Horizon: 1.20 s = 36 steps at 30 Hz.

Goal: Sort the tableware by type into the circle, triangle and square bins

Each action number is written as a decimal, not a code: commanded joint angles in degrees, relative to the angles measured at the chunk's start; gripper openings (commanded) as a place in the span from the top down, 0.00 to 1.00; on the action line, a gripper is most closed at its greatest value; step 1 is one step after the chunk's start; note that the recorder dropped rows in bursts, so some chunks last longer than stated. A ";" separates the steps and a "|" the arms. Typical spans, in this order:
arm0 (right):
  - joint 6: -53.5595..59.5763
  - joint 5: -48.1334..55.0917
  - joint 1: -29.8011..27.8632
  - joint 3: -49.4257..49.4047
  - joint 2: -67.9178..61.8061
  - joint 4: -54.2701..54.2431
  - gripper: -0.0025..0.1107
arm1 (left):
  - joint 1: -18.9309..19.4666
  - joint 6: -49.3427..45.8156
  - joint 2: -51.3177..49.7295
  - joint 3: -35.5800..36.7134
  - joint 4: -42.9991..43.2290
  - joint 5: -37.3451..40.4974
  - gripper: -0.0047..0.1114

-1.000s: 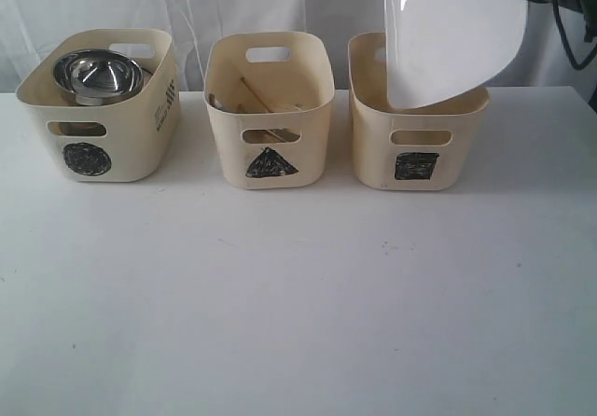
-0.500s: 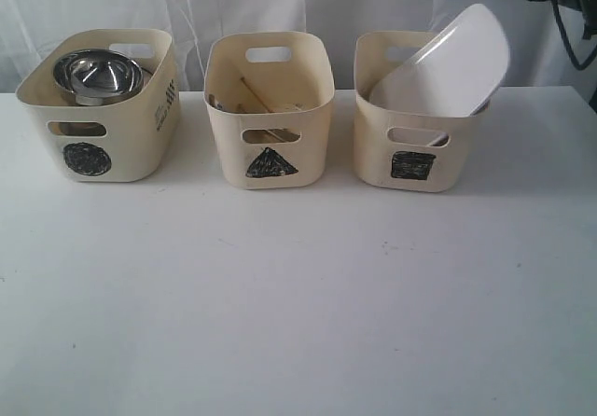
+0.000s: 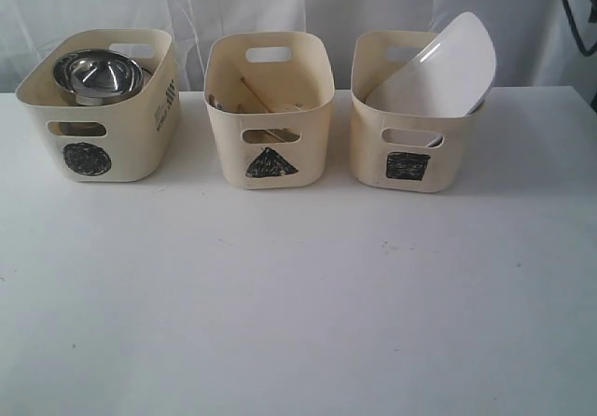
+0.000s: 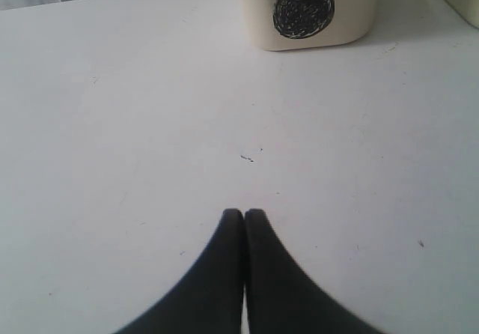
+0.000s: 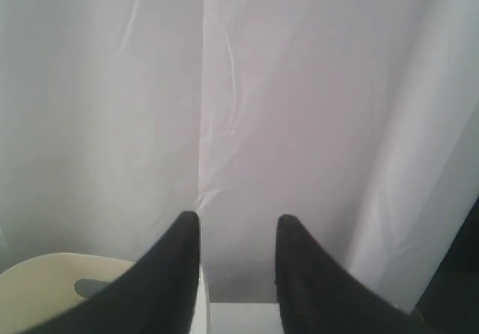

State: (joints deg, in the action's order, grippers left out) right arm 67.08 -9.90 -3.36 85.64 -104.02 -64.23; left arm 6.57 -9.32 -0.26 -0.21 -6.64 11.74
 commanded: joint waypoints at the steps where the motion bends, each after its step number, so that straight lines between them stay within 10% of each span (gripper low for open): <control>1: 0.32 -0.98 -0.04 0.62 4.11 0.01 0.79 | 0.02 -0.12 0.26 0.21 -0.34 -0.11 0.96; 8: 0.32 2.33 -0.04 -0.25 10.87 -0.60 0.98 | 0.02 -0.12 0.26 0.21 -0.34 -0.11 0.96; 16: -9.50 12.00 -0.04 -9.65 18.66 -0.69 0.98 | 0.02 -0.12 0.26 0.21 -0.34 -0.11 0.96; 25: -8.80 -8.41 3.97 -32.47 43.73 -0.44 0.98 | 0.02 -0.12 0.26 0.21 -0.34 -0.11 0.96; 36: -8.80 -4.63 3.97 -50.60 65.48 -0.30 0.98 | 0.02 -0.12 0.26 0.21 -0.34 -0.11 0.96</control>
State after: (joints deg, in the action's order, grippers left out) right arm 57.64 -15.17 0.56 39.15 -41.78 -64.55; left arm 6.57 -9.32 -0.26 -0.21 -6.64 11.74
